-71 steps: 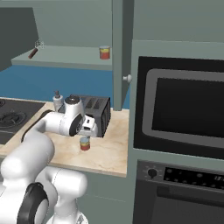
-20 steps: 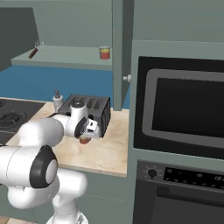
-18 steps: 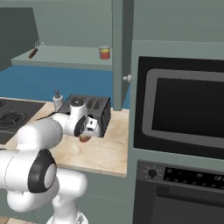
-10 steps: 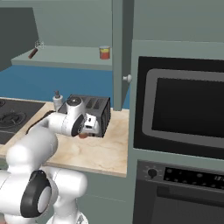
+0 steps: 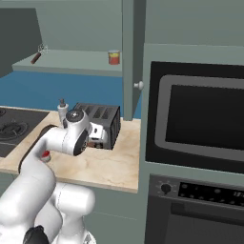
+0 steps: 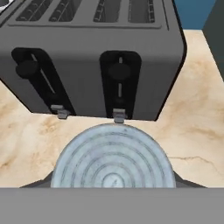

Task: Pick the cans from the counter and place them in their designated side in the cabinet.

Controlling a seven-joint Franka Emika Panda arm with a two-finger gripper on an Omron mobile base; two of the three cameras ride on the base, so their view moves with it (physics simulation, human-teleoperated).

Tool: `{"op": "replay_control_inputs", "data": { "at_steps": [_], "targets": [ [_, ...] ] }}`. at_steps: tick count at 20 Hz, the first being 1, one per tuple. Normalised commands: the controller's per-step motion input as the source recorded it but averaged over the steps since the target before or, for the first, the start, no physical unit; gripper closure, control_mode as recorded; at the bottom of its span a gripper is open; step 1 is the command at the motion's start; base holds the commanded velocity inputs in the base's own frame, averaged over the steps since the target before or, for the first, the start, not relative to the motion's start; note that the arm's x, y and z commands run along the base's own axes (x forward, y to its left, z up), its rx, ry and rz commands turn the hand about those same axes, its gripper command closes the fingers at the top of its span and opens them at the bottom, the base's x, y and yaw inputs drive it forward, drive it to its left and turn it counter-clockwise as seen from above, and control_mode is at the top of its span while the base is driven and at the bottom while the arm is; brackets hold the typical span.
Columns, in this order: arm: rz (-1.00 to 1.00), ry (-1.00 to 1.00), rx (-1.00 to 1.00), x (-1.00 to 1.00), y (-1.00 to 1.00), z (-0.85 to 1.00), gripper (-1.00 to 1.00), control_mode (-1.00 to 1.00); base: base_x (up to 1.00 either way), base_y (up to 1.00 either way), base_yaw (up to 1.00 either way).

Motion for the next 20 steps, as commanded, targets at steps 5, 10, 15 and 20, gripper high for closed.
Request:
{"op": "replay_control_inputs", "data": {
  "at_steps": [5,10,15,20],
  "targets": [
    [0.01,-0.21,0.0,-0.14,-0.01,0.34,1.0,-1.0,0.0,0.0,0.0],
    [0.0,-0.22,0.0,-0.11,0.0,0.36,1.0,-1.0,0.0,0.0,0.0],
    [0.0,-0.2,0.0,-0.13,0.0,0.4,1.0,-1.0,0.0,0.0,0.0],
    [0.0,-0.12,0.0,-0.18,0.0,0.42,1.0,-1.0,0.0,0.0,0.0]
  ]
}}
